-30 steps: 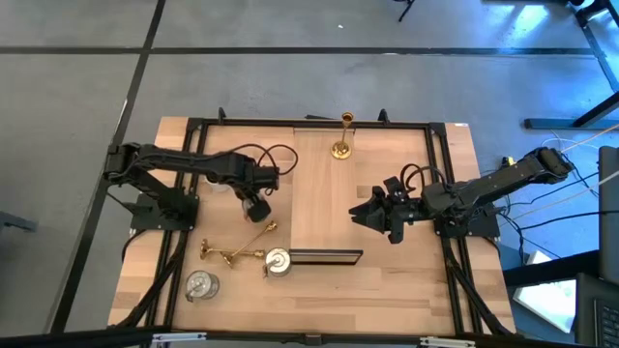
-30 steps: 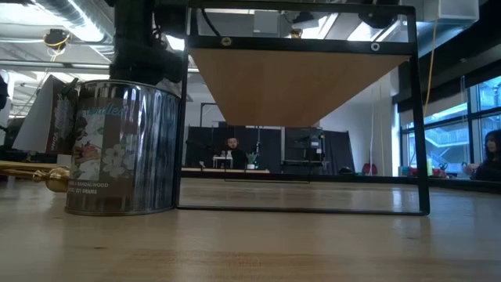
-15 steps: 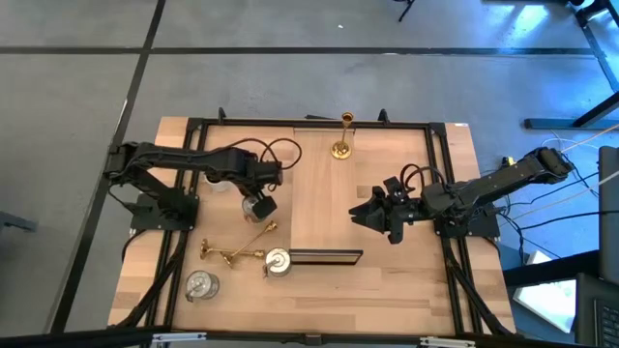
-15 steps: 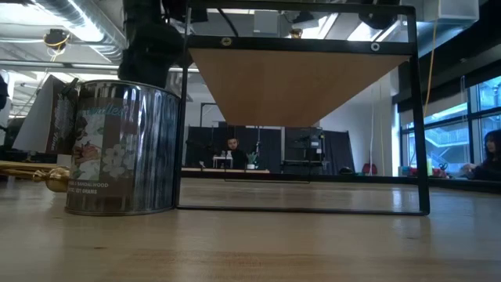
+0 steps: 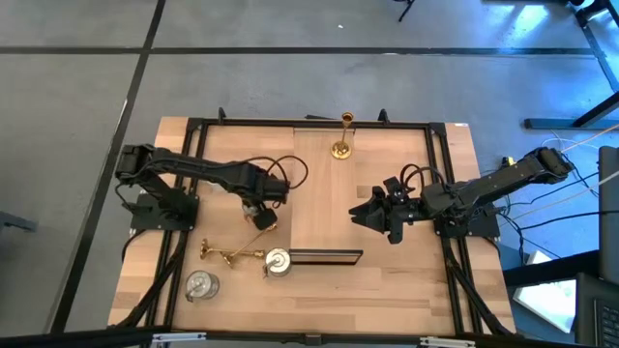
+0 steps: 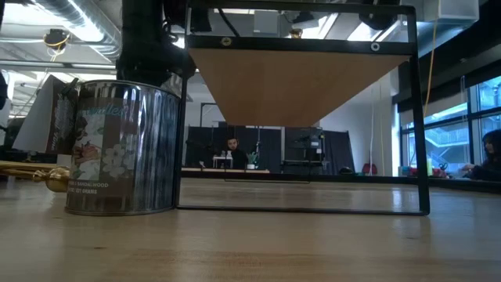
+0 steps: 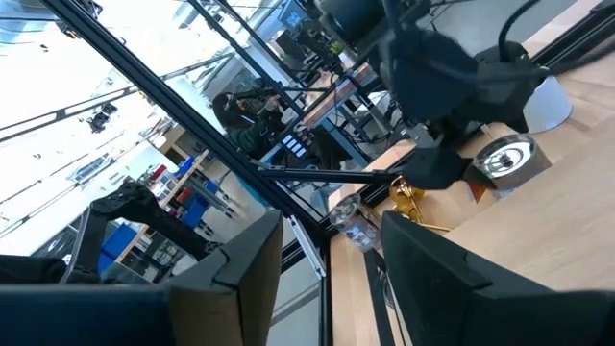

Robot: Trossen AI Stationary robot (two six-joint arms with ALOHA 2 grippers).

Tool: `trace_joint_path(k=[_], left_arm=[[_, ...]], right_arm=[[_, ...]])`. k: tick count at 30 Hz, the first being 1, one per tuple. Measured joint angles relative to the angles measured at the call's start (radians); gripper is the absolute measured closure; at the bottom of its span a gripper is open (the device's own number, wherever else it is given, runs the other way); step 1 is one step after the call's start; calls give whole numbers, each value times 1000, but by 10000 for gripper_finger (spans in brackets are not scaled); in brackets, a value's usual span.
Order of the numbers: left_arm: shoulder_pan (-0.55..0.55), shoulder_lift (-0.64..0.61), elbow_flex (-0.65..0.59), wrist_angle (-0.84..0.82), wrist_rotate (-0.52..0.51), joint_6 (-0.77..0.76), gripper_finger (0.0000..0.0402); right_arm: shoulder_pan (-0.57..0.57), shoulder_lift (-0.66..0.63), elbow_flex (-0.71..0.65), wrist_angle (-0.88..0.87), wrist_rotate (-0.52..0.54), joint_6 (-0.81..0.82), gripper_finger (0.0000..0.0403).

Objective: Pick & Place candle stick holders
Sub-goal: Put the top left scented candle on the shelf

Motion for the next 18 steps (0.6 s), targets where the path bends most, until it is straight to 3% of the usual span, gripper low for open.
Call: trace_joint_path(k=[18], left_arm=[[-3, 11, -9, -2, -2, -10, 2]], right_arm=[[1, 0, 0, -3, 2, 3, 221]])
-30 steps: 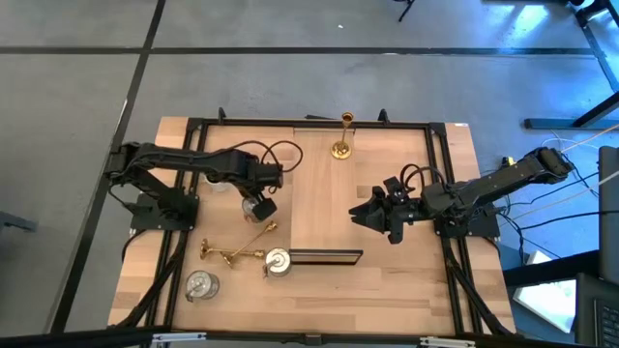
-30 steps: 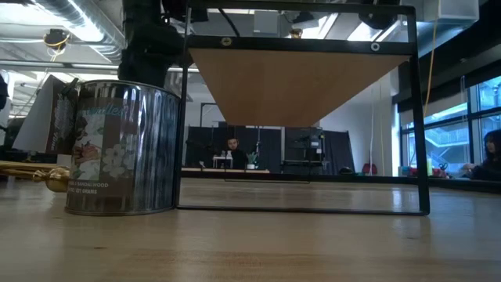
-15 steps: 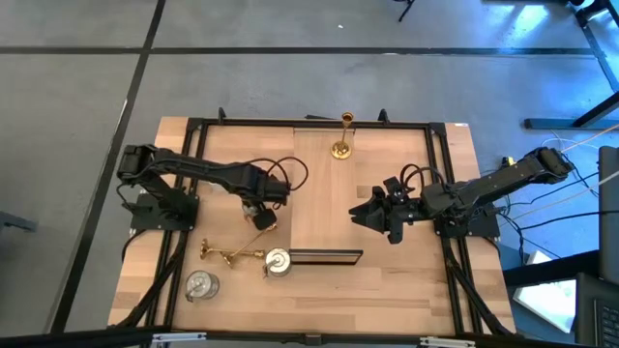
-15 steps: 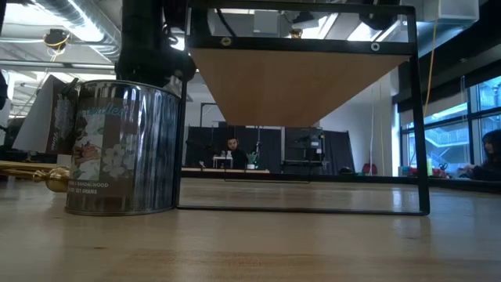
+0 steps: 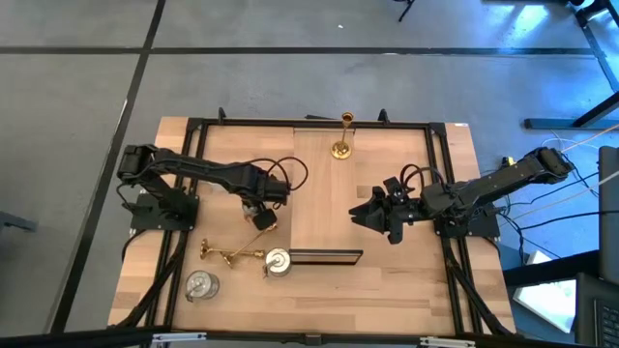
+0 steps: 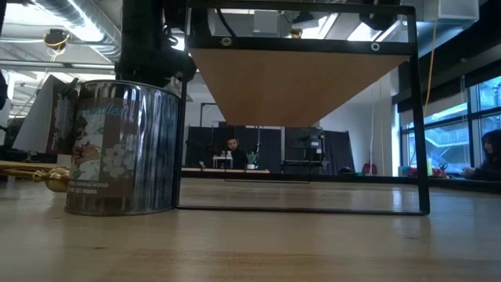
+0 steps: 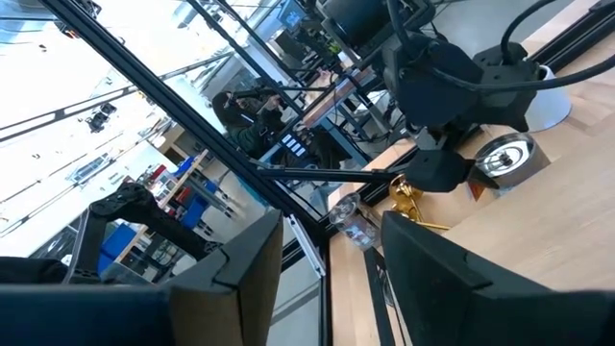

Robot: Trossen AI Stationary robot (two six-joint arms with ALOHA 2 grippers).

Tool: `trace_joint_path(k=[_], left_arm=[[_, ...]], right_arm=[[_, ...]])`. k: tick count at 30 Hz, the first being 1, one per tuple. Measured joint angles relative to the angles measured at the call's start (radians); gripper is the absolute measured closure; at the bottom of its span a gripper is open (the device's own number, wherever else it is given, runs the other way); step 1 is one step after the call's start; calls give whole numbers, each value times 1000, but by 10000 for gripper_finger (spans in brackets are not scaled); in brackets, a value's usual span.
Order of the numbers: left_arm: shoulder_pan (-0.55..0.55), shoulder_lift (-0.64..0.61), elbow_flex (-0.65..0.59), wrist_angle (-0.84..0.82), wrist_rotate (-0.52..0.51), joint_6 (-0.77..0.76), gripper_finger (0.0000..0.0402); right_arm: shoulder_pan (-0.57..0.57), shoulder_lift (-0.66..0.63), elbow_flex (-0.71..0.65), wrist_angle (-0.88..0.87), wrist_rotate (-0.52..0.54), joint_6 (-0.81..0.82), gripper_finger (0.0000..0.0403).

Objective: Pick & Place candle stick holders
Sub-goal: Put the top left scented candle on the shelf

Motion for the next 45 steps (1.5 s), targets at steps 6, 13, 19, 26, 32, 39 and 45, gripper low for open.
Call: trace_joint_path(k=[6, 13, 19, 26, 32, 39, 45], left_arm=[[0, 0, -94, 18, 20, -25, 2], [0, 1, -131, 88, 18, 10, 2], [0, 1, -131, 123, 14, 29, 2], [2, 1, -131, 133, -45, 30, 2], [3, 42, -131, 141, -4, 54, 2], [-2, 116, -131, 155, 18, 93, 1], [-3, 140, -129, 182, 47, 120, 1]], right_arm=[[1, 0, 0, -1, -1, 0, 221], [1, 0, 0, -10, -1, 0, 222], [-2, 0, 0, -9, 0, -1, 222], [-2, 0, 0, -8, 0, -3, 222], [-2, 0, 0, -8, 0, -3, 222], [-2, 0, 0, -8, 4, -3, 222], [-2, 0, 0, -8, 5, -3, 222]])
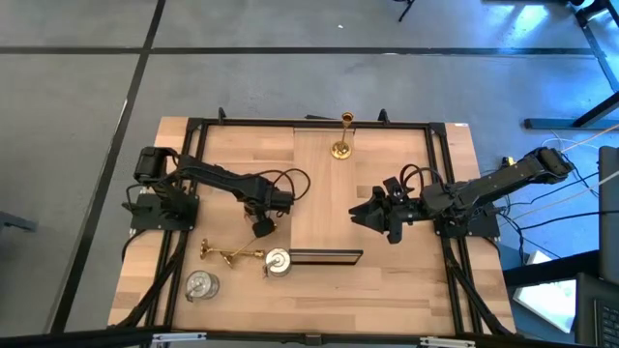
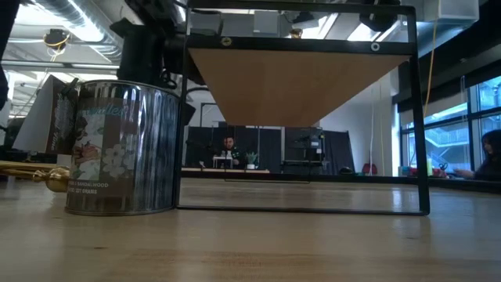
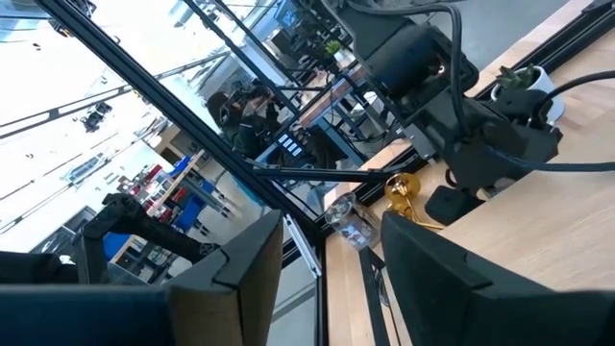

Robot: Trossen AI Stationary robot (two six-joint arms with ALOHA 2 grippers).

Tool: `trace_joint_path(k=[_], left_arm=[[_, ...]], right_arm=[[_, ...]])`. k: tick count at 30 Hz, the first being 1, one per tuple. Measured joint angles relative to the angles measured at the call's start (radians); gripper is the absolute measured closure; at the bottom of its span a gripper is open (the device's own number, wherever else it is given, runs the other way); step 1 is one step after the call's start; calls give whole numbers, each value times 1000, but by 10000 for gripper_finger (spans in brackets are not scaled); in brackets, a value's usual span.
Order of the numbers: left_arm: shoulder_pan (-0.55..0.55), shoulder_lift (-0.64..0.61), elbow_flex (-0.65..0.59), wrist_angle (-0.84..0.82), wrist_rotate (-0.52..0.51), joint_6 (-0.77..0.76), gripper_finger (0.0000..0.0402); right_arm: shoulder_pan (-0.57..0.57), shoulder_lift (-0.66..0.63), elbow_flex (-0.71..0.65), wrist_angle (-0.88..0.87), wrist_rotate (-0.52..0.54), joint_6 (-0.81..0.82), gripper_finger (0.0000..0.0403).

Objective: Pick & Place candle stick holders
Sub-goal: Put the top left scented candle on the shelf

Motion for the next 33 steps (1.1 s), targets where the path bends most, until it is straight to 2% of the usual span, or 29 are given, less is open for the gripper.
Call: trace_joint_path(k=[5, 8, 11, 17, 25, 29, 33], left_arm=[[0, 0, 0, -1, 2, 1, 2], [0, 0, 0, -7, 9, 1, 17], [1, -2, 0, -9, 44, 0, 45], [11, -22, -3, -57, 125, -10, 46], [59, -193, 3, -111, 59, 4, 46], [99, -277, 58, -149, 51, 28, 46], [114, -299, 178, -175, 41, 109, 46]], right_arm=[[0, 0, 0, 0, 3, 0, 222], [0, 0, 0, 0, 11, 0, 222], [0, 0, 0, 0, 11, 0, 222], [0, 0, 0, 0, 14, 0, 222], [0, 0, 0, -3, 14, 0, 222], [0, 0, 0, -7, 14, 0, 222], [0, 0, 0, -8, 17, 0, 222]])
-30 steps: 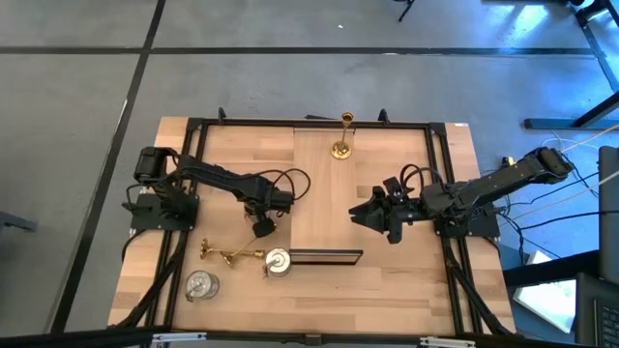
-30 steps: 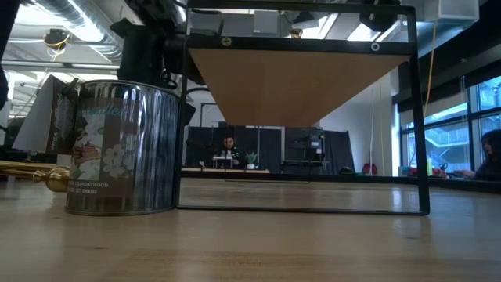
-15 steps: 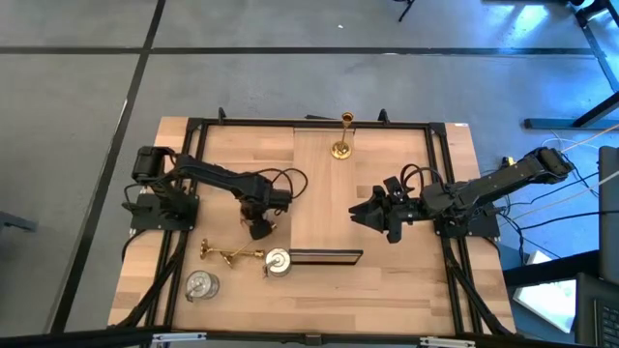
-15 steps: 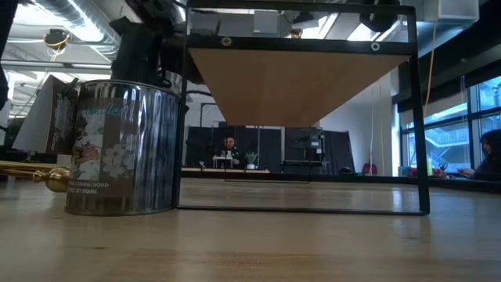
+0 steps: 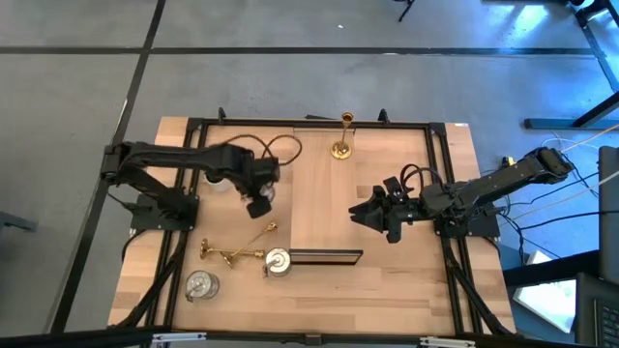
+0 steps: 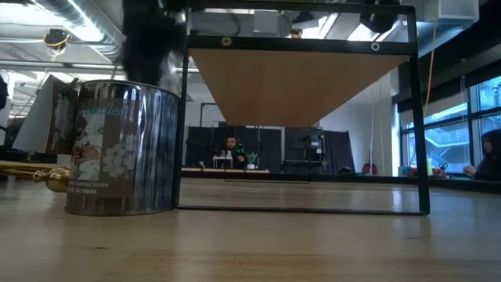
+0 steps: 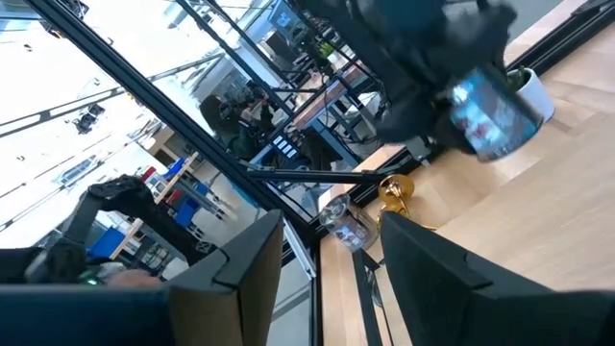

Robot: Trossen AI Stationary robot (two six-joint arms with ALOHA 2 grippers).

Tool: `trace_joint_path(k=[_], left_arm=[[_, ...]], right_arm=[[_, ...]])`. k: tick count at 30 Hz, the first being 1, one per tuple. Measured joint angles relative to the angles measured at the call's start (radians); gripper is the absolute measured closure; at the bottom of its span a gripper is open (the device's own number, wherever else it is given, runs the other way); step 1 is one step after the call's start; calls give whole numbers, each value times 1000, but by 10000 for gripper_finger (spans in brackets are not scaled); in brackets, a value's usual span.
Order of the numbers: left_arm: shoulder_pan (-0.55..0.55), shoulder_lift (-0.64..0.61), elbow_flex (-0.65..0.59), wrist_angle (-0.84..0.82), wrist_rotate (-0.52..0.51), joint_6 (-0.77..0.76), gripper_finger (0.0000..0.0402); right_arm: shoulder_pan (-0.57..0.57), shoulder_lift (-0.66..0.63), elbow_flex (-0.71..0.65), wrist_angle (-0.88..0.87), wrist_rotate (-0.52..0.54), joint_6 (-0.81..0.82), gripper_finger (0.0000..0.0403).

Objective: Pick & Place candle stick holders
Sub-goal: Put the top left scented candle on the shelf

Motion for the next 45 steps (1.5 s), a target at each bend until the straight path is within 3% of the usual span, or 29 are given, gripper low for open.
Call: trace_joint_path(k=[6, 12, 18, 24, 32, 41, 45], left_arm=[[9, 89, 266, -57, -56, 93, 47], [34, 289, 564, -210, -51, 196, 47], [32, 512, 841, -353, -47, 307, 47], [50, 639, 1037, -413, -59, 325, 47], [79, 707, 1086, -464, -25, 271, 47], [79, 710, 1086, -459, -86, 242, 47], [79, 703, 1086, -459, -87, 243, 25]], right_arm=[[0, 0, 0, 1, 2, 0, 221], [0, 0, 0, 34, -4, -1, 221], [1, -2, 0, 107, -74, -23, 221], [1, -26, 0, 121, -206, -23, 221], [2, -40, 0, 121, -320, -36, 221], [2, -40, 0, 118, -348, -53, 221], [1, -40, 0, 117, -360, -61, 221]])
